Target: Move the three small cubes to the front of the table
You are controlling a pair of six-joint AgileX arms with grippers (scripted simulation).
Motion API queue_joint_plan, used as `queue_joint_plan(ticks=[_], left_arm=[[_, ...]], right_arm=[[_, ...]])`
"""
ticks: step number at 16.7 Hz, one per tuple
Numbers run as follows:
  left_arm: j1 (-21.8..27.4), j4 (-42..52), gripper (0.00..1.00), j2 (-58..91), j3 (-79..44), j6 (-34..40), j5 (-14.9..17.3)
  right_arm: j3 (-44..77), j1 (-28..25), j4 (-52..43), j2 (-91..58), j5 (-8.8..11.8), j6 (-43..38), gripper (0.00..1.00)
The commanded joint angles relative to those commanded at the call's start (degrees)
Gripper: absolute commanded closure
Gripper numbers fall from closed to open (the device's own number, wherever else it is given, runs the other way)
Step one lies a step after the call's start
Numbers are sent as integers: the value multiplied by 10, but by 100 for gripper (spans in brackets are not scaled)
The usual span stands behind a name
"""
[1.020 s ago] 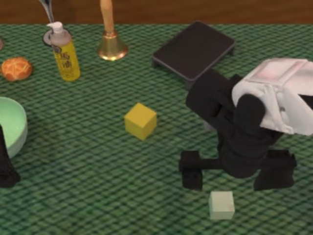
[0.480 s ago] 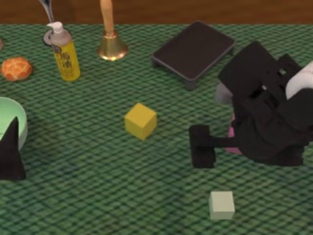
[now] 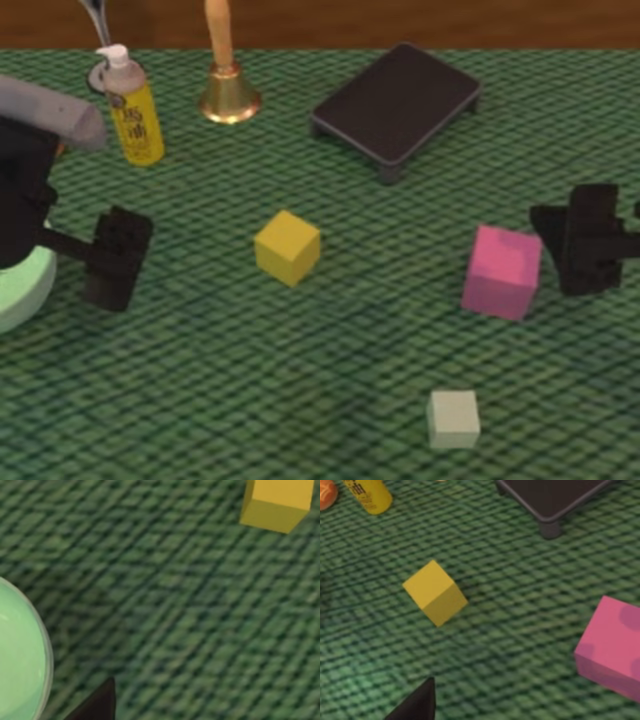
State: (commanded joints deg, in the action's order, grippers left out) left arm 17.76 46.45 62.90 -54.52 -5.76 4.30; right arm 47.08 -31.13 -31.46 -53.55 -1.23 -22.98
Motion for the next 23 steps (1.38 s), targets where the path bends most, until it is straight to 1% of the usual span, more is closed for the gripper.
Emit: queue_joint_plan(ticks=[3, 6, 8, 11, 14, 16, 23], left_arm=[[40, 122, 0, 221, -155, -10, -1], [71, 217, 0, 424, -309, -15, -7], [87, 260, 0, 535, -406, -16, -13], [106, 293, 0, 655, -536, -15, -23], [118, 292, 0, 723, -631, -13, -33], [121, 286, 0, 743, -667, -12, -38], [120, 281, 0, 747, -676, -11, -39]], right_arm=[[-99, 60, 74, 137, 3, 58, 0], [-208, 125, 145, 260, 5, 111, 0], [-281, 170, 190, 335, 7, 145, 0], [-372, 232, 248, 431, 9, 186, 0], [-438, 280, 292, 502, 11, 216, 0], [-462, 299, 308, 527, 12, 226, 0], [-471, 306, 315, 535, 12, 230, 0]])
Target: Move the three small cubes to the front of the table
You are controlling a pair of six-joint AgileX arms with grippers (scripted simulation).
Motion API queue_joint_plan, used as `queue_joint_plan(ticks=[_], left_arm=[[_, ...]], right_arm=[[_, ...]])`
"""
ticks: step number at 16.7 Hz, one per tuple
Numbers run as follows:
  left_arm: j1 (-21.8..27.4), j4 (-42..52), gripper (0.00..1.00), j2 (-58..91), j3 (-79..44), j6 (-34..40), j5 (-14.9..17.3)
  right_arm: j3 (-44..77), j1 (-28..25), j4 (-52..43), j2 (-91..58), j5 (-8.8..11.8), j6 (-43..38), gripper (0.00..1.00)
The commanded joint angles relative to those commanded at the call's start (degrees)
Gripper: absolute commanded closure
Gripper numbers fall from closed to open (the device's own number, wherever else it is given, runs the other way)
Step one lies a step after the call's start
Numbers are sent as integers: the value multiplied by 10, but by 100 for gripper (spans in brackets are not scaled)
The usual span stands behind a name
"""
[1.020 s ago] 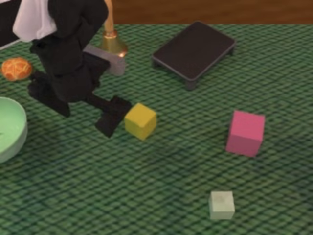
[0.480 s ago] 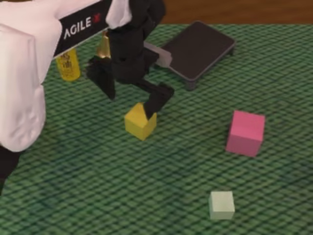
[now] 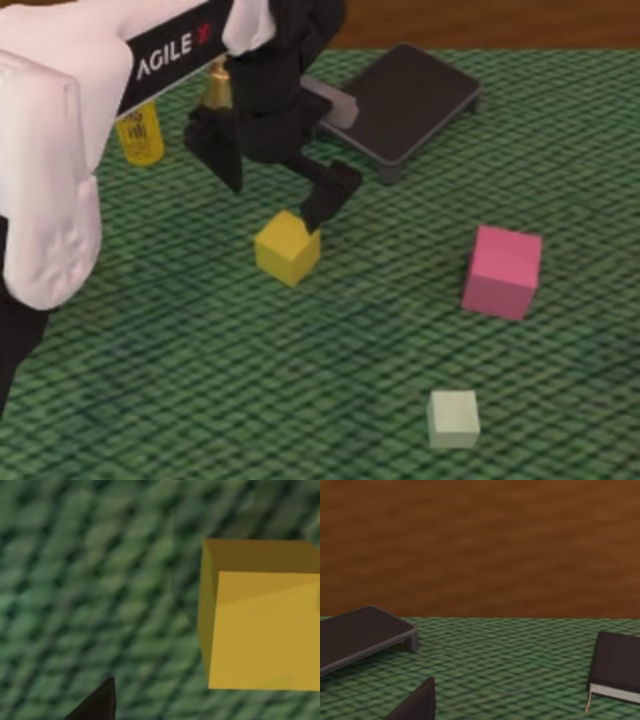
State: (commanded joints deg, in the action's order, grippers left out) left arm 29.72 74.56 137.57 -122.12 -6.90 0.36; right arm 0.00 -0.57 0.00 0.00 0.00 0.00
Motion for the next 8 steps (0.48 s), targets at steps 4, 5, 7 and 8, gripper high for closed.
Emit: queue_joint_plan(ticks=[4, 5, 7, 8], left_arm=[[1, -66, 0, 17, 49, -1, 0], [1, -94, 0, 23, 67, -1, 0], [2, -142, 0, 36, 100, -1, 0], [2, -157, 0, 41, 112, -1, 0]], right_arm=[[0, 0, 0, 0, 0, 0, 0], [0, 0, 0, 0, 0, 0, 0], [0, 0, 0, 0, 0, 0, 0], [0, 0, 0, 0, 0, 0, 0]])
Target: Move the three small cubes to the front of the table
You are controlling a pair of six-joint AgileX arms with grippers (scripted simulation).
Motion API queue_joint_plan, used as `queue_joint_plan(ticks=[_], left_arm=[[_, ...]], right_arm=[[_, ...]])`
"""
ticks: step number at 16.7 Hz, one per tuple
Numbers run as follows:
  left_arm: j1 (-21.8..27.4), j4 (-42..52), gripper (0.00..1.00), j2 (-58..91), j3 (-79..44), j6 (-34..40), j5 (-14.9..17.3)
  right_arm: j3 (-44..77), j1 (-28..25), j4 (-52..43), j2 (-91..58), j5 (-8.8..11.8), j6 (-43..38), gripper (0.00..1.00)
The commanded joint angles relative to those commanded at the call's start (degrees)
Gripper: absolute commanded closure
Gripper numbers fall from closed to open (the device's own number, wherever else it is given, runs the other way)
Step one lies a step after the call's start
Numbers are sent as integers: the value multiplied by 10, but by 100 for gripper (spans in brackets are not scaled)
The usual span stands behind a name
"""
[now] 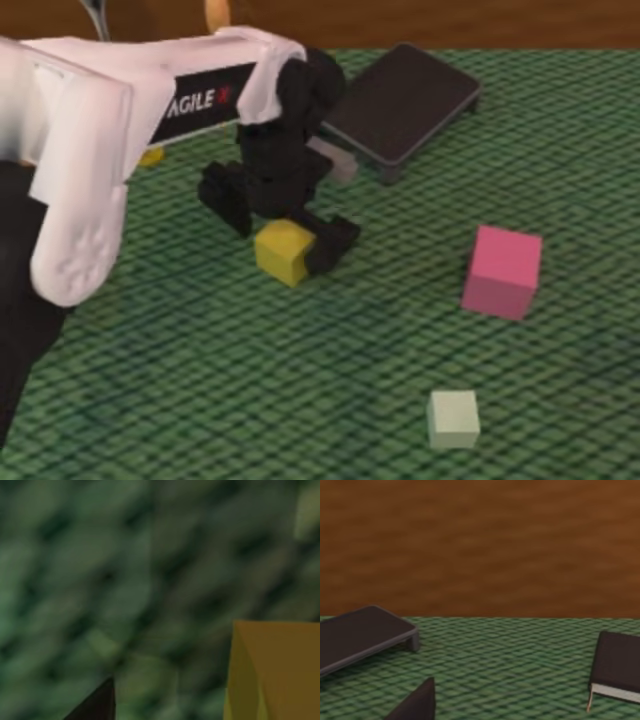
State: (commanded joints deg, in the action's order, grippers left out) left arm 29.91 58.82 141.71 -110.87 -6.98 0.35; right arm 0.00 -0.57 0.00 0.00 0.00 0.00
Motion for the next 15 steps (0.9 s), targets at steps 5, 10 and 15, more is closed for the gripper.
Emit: queue_joint_plan(ticks=[5, 10, 15], left_arm=[[0, -12, 0, 5, 11, 0, 0], [0, -12, 38, 5, 11, 0, 0], [0, -12, 75, 5, 11, 0, 0]], right_arm=[[0, 0, 0, 0, 0, 0, 0], [0, 0, 0, 0, 0, 0, 0], [0, 0, 0, 0, 0, 0, 0]])
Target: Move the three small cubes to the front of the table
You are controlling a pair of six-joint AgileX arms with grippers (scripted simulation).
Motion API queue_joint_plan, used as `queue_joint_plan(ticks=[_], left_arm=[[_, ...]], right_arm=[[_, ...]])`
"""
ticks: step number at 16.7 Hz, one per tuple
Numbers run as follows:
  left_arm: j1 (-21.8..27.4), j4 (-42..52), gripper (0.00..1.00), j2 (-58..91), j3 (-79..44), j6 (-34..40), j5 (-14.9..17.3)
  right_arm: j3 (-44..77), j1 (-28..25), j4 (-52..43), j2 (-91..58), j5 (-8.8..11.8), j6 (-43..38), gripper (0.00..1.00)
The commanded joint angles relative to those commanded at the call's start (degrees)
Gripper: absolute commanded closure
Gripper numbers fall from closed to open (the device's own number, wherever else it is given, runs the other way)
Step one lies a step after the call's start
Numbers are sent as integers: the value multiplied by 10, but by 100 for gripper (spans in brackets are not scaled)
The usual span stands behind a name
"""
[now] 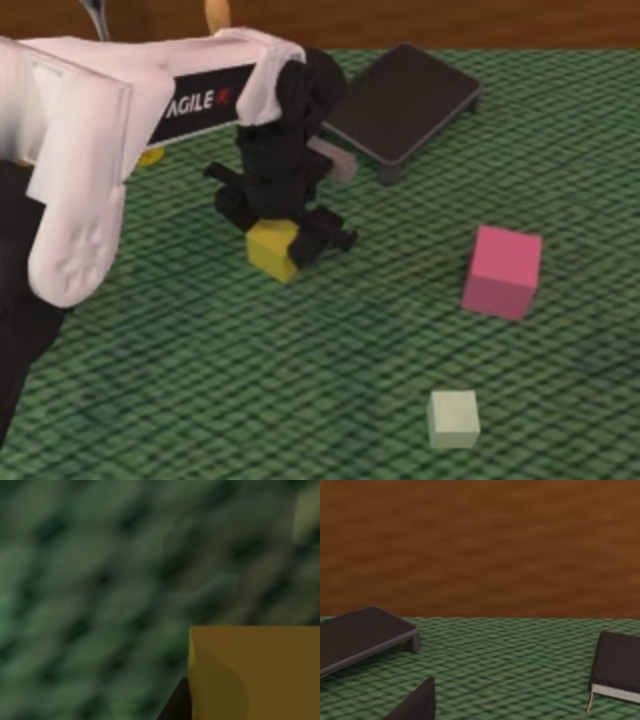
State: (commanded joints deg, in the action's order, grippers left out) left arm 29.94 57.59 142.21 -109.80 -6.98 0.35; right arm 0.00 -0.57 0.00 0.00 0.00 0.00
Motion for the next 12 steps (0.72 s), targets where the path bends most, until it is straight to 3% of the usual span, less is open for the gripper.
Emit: queue_joint_plan(ticks=[3, 12], left_arm=[[0, 0, 98, 0, 0, 0, 0], [-1, 4, 100, -13, -3, 1, 1]], right_arm=[[0, 0, 0, 0, 0, 0, 0], [0, 0, 0, 0, 0, 0, 0]])
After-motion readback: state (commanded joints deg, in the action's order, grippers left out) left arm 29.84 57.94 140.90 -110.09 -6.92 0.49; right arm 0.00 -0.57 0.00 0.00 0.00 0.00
